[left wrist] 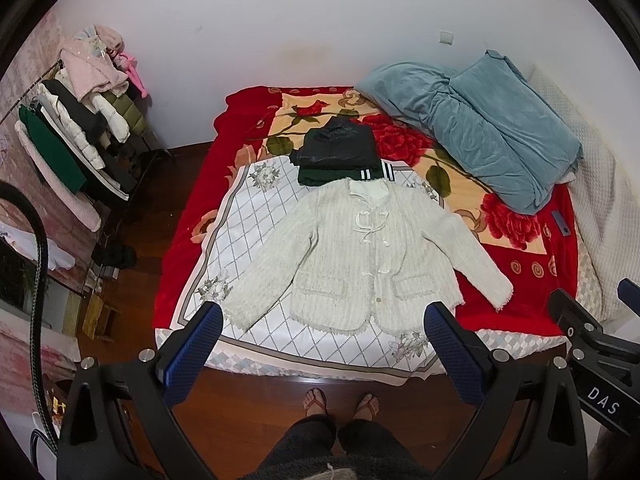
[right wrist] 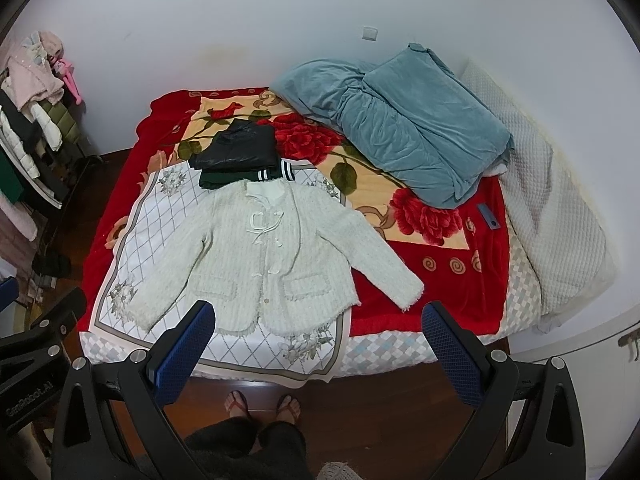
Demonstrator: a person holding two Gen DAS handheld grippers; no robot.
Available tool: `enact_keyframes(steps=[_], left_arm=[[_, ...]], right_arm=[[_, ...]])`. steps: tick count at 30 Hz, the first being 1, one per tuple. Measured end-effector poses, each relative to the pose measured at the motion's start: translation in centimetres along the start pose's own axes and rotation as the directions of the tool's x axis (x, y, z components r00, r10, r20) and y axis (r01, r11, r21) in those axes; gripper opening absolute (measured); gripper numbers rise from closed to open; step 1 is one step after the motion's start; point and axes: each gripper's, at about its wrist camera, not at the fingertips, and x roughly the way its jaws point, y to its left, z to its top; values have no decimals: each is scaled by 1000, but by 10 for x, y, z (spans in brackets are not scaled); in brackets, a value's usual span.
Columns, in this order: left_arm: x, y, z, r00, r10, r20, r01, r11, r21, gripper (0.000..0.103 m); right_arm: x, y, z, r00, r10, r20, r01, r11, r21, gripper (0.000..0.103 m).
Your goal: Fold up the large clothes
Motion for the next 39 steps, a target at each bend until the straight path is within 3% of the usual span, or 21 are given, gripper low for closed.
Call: enact_keyframes(steps=[39], left_arm=[[4,1,13,1000,-3,0,3,1000,-9,103]], right_arm=[[-1,1,3,1000,-4,0,4,1000,-10,103]])
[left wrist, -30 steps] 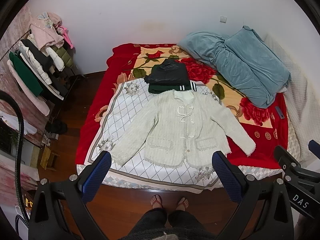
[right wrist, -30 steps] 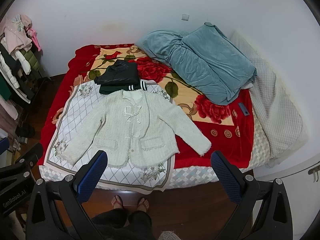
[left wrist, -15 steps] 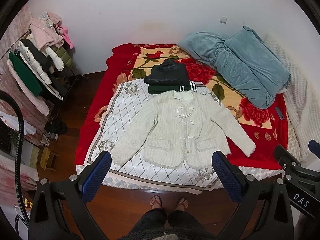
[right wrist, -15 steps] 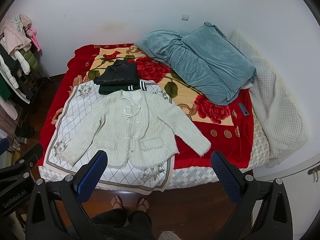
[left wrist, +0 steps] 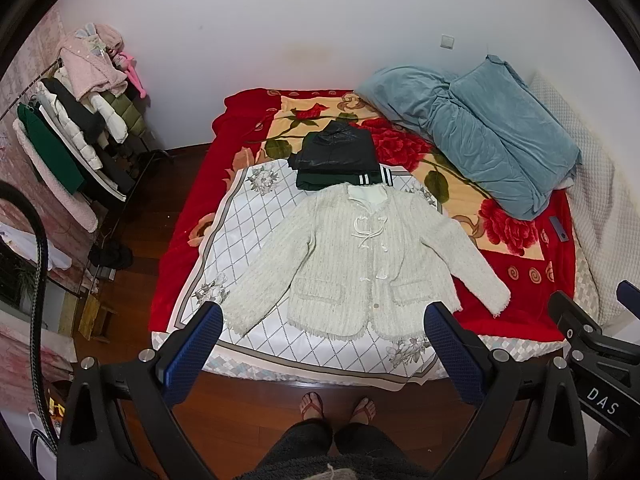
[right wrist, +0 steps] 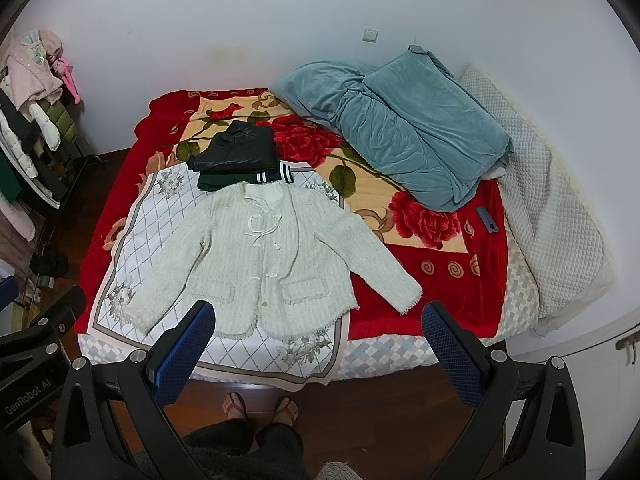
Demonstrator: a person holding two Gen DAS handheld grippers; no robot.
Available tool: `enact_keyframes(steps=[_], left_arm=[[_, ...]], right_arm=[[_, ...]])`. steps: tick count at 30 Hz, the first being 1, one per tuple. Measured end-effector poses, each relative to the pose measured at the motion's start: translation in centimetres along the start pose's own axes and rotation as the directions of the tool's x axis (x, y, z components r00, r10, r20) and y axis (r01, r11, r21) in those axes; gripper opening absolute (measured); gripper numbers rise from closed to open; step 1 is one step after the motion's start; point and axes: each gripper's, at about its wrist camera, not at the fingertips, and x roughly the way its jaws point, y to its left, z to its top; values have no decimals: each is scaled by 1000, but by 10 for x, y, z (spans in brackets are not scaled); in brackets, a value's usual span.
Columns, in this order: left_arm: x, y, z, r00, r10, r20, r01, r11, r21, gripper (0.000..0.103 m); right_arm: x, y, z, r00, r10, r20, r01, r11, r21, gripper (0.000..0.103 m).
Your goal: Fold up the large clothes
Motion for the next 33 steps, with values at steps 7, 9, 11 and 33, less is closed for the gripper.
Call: enact_keyframes(steps=[7,9,11,33], left_arm=[[1,-2,-1,1000,0,1,0,1000,-1,103],[1,-2,-1,1000,0,3,0,1000,-1,103],[3,-4,3,1000,-2,2,2,1000,0,103],[200,-16,39,991,129,30,-129,992,-12,103]], right_arm=[[0,0,0,1000,-2,-1,2,1000,1,103],[0,-1,1,1000,-2,-1,2,1000,1,103],[0,-2,2,1000,-2,-2,2,1000,2,103],[206,-122,-12,991,-14,-130,76,870,488,59]])
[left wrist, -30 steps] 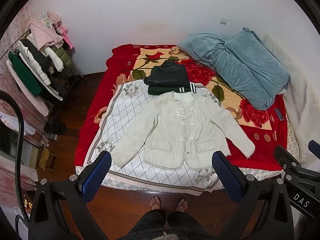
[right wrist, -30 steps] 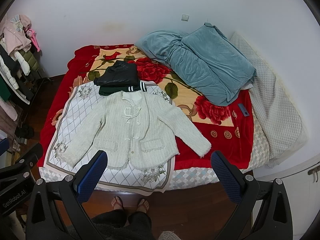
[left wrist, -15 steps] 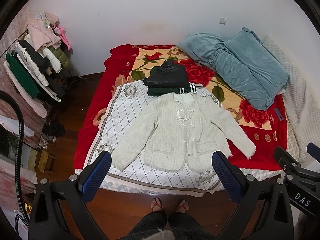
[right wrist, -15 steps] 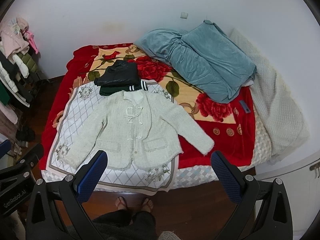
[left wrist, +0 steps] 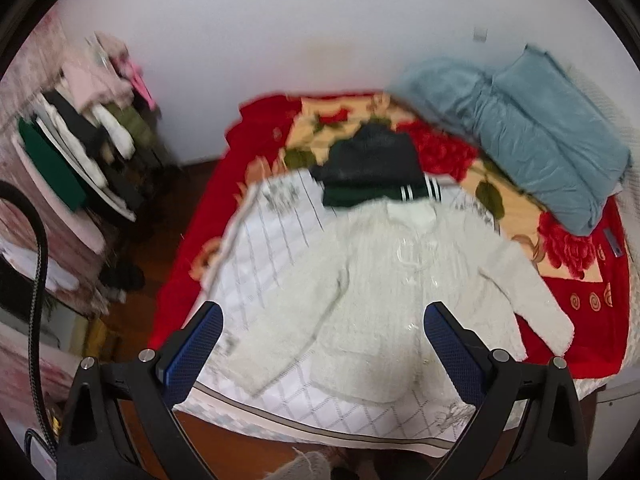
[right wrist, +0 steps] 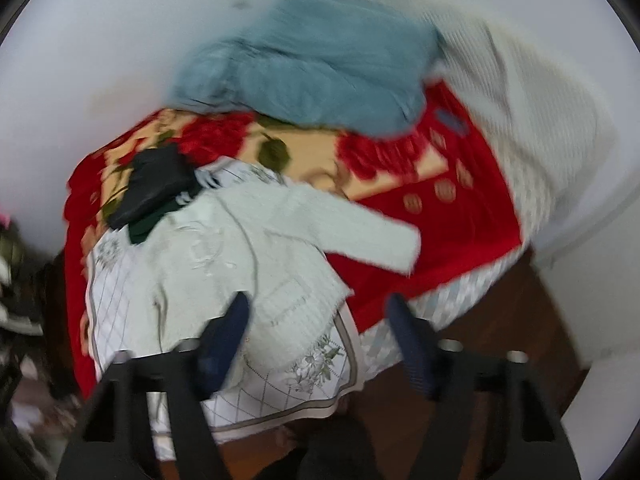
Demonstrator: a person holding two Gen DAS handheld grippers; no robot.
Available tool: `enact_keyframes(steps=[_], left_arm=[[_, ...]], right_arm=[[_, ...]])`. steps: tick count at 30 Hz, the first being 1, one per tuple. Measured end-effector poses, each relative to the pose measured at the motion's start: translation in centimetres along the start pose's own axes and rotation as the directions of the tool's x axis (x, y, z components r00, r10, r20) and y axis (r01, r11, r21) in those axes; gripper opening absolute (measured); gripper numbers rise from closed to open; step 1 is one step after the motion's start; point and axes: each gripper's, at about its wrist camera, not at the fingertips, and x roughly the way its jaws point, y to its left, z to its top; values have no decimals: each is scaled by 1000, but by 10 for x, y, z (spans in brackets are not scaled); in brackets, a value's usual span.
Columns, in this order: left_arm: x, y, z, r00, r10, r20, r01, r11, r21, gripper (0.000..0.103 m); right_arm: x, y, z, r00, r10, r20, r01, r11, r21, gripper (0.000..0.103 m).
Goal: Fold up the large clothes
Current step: 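Reach down and grasp the cream cardigan's sleeve cuff with the right tool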
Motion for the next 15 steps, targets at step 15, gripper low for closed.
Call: enact_keyframes(steps=[15], left_arm=[[240,-131,-24,953,134,-272,-135,991,18,103]], right_arm=[[417,-221,-3,943,217,-252,-5,766,643,61]])
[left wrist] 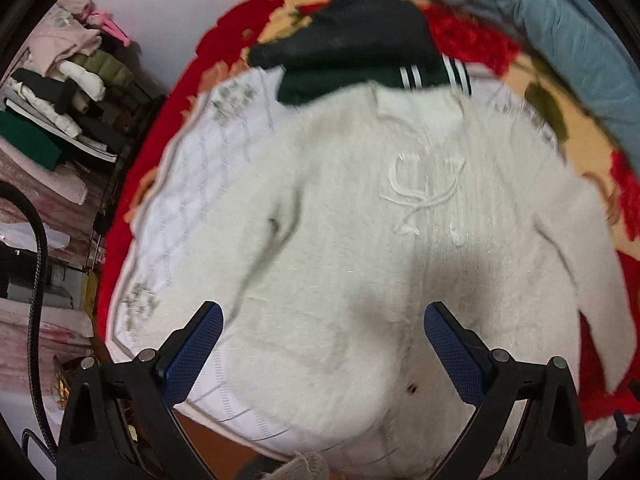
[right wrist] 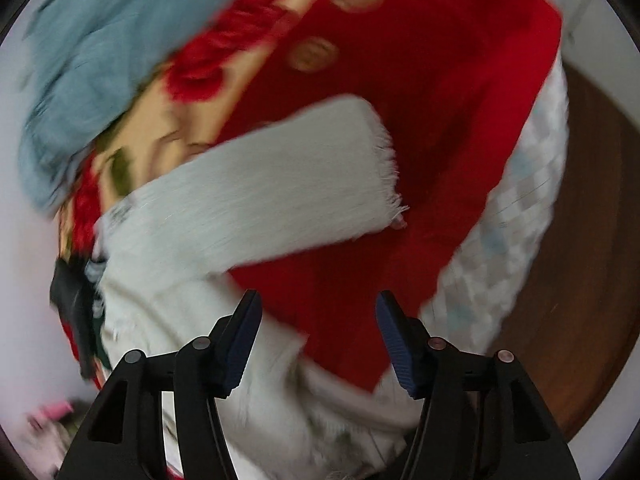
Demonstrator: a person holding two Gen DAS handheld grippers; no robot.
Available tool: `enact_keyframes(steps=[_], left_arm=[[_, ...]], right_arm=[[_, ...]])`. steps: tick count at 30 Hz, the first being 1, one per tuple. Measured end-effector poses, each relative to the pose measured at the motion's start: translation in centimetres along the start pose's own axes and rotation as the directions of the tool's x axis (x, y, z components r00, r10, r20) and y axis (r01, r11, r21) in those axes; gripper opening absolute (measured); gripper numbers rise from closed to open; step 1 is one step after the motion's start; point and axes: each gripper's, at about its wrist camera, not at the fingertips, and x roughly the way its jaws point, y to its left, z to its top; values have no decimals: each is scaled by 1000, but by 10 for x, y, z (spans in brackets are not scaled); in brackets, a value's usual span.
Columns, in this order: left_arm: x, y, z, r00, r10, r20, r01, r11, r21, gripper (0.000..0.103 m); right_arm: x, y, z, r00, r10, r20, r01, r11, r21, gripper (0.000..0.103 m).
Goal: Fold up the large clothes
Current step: 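Reach down and grasp the cream cardigan's sleeve cuff with the right tool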
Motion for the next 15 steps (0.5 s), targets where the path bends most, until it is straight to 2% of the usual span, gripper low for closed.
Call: enact_keyframes(steps=[2,6,7,8,9,12,15], left_arm=[[23,-21,1,999,11,-34,-11,1000,2,103],[52,-59,4,998,6,-69,-3,999,33,103],[57,-67,4,998,5,-67,-2,999,44,103],[61,-76,3,998,6,-66,-2,998,62,103],[65,-84,3,998,3,-67,2,997,77,103],[67,-101,2,998,-15,-65,21,995,97,103],[67,-114,2,997,-43,-69,50,993,104,103]], right_arm=[[36,-16,22,1000,7,-2,-7,998,66,61],[80,-25,51,1000,15,11,-16,989,145,61],[83,-25,54,999,9,31,-14,987,159,56],[84,-24,57,997,-19,69,7,985,171,32],[81,-22,57,995,-29,95,13,985,172,18],[51,-6,57,977,-43,208,13,989,146,13],[14,10,59,939,-57,338,24,995,100,13]])
